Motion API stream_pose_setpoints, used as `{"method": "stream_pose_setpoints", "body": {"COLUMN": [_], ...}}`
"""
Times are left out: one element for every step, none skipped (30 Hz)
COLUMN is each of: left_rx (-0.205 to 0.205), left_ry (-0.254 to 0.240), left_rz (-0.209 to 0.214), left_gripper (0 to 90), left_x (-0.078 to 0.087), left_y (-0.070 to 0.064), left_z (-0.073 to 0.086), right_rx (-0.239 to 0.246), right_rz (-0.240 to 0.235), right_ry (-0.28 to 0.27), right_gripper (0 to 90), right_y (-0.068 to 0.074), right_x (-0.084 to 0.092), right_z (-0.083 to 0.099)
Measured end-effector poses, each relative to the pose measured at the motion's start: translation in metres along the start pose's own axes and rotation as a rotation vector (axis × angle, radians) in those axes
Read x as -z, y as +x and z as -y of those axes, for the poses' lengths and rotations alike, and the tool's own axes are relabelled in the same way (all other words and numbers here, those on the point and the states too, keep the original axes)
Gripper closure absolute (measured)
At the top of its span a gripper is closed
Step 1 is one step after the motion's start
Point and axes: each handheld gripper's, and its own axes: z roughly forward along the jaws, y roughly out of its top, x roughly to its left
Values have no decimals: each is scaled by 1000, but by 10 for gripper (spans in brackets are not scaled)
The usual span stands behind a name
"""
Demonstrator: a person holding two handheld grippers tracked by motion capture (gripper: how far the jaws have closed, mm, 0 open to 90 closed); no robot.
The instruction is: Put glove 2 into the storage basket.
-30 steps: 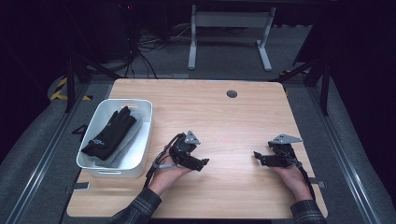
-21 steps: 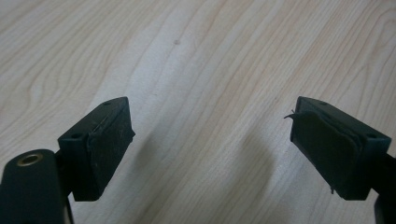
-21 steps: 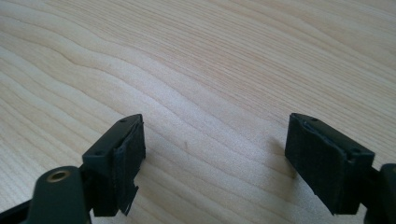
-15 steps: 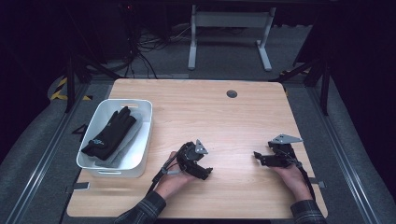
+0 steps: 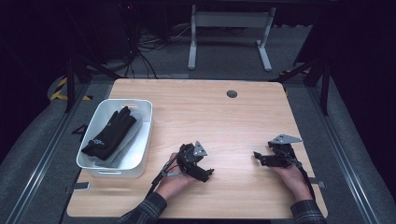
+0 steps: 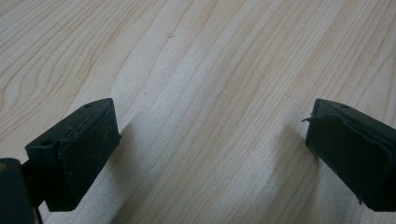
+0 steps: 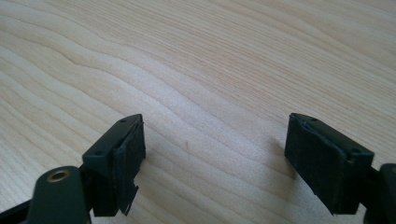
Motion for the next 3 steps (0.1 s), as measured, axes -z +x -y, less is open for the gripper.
{"method": "stream_pose_setpoints", "body": {"left_rx": [0, 0, 0], "left_ry": [0, 0, 0], "left_rz": [0, 0, 0], "left_gripper": [32, 32, 32], "left_x": [0, 0, 0], "left_y": [0, 0, 0], "left_z": [0, 0, 0], "right_rx": [0, 0, 1], "right_rz": [0, 0, -1], "right_ry": [0, 0, 0], "right_gripper": [210, 210, 210], "right_y": [0, 0, 0], "right_x": [0, 0, 0], "right_z": [0, 0, 0]}}
